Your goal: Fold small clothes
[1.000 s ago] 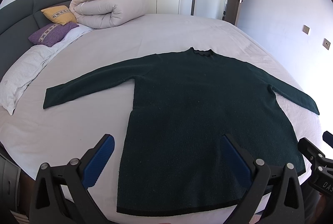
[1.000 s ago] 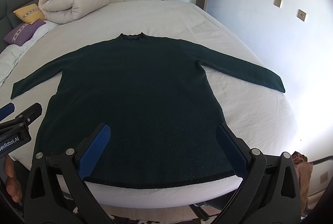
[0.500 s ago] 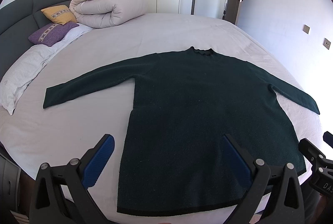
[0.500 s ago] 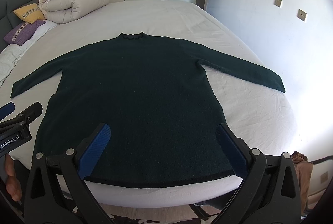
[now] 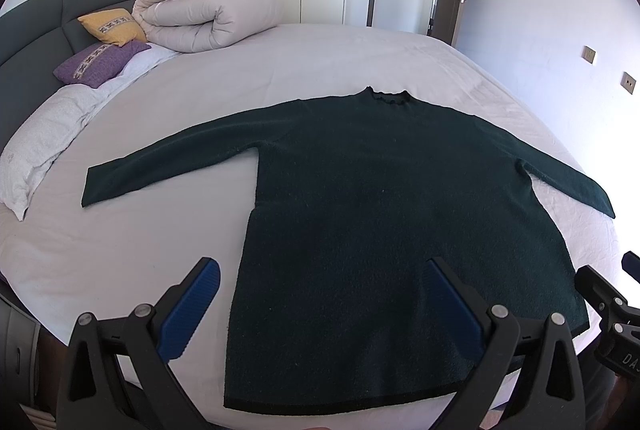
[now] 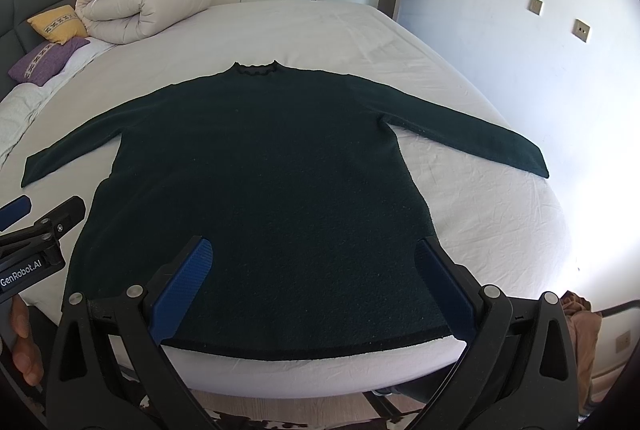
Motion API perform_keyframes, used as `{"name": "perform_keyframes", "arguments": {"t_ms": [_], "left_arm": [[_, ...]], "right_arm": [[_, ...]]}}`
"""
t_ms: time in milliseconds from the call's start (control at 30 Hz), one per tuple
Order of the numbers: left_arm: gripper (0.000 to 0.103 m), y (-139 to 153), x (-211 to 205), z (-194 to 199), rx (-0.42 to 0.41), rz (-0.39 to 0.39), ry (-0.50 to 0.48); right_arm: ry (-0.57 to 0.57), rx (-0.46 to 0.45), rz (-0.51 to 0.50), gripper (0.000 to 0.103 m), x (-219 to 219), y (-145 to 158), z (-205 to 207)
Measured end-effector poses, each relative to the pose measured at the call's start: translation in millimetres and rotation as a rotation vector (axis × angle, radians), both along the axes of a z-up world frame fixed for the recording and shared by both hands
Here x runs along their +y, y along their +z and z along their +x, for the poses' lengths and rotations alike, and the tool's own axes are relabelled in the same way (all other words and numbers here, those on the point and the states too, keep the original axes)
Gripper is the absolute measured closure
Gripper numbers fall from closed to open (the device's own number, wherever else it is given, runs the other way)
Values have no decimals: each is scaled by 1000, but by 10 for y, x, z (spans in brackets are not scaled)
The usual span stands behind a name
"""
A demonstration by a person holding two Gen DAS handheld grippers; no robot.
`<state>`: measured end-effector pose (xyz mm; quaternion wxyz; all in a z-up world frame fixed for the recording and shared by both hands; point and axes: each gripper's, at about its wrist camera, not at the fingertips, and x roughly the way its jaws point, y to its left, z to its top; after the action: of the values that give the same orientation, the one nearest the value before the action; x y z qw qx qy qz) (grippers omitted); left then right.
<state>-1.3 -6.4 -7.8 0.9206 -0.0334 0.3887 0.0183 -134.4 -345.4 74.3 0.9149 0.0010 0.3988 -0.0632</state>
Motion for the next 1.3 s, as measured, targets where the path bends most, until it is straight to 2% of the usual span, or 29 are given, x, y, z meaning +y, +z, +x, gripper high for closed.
{"name": "perform_keyframes", "arguments": {"t_ms": [967, 1233, 1300], "left_arm": [[0, -60, 40, 40, 15, -3, -4], [0, -155, 130, 28, 12, -119, -3], [0, -222, 103, 71, 38, -131, -5]], "right_arm": [[6, 6, -5, 0, 45, -42, -1], [4, 14, 16, 0, -64, -100, 95], [0, 20, 48, 0, -188, -121, 173]]}}
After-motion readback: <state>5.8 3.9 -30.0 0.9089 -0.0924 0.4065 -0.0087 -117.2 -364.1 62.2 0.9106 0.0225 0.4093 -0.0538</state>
